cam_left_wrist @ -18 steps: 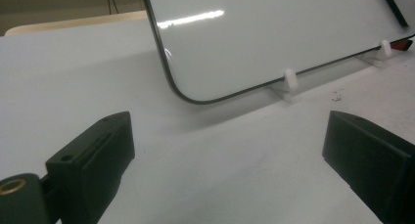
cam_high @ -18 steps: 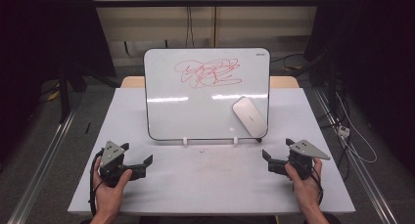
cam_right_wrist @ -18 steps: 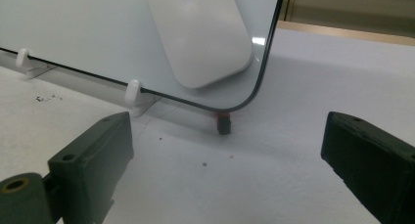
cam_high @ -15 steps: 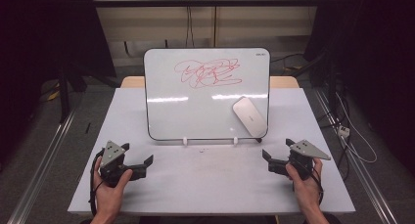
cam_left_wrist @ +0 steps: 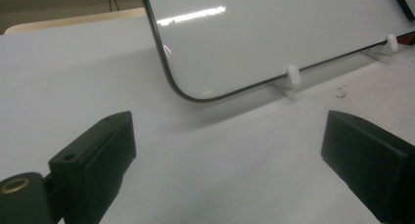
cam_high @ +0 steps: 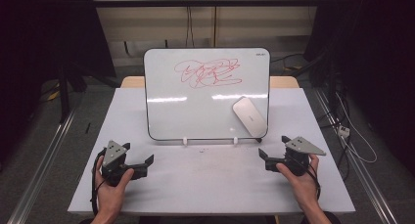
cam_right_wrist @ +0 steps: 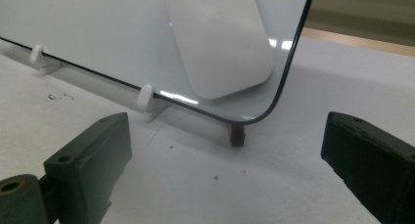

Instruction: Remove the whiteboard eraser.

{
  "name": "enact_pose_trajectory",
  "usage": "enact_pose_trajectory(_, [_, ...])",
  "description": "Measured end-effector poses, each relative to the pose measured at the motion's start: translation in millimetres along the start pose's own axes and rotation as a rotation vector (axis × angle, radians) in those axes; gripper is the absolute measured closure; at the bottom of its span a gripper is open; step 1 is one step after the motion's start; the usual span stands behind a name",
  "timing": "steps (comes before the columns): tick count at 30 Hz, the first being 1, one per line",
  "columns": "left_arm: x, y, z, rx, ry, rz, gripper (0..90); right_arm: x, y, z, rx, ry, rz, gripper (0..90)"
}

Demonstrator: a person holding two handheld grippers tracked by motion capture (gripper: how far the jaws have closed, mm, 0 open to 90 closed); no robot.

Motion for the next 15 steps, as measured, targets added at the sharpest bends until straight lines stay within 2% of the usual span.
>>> enact_pose_trajectory(3, [-0.8, -0.3, -0.4, 0.0, 0.007, 0.014, 5.7, 7.0, -1.8, -3.5, -0.025, -0.056, 0.014, 6.5])
enact_pose_trajectory(5, [-2.1, 0.5, -1.2, 0.001, 0.015, 0.022, 5.5, 9.3, -4.3, -9.7, -0.037, -0.064, 0.018, 6.5])
enact_pose_trajectory(9, [-3.4, 1.5, -0.4, -0.009, 0.009, 0.004, 5.7, 12.5, -8.3, -22.6, -0.071, -0.061, 0.026, 7.1])
enact_pose_trajectory(15, [0.0, 2.0, 0.5, -0.002, -0.01, 0.004, 5.9, 15.6, -6.3, -42.3, -0.101, -0.075, 0.048, 7.2])
Point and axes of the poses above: each handheld gripper's, and its own axes: x roughly forward along the jaws, z roughly out of its underside, y roughly to its right, the point moved 6 cm from there along x, roughly forward along the jaws, and after that the axes turned 8 degrees about -y, right-handed, at the moved point
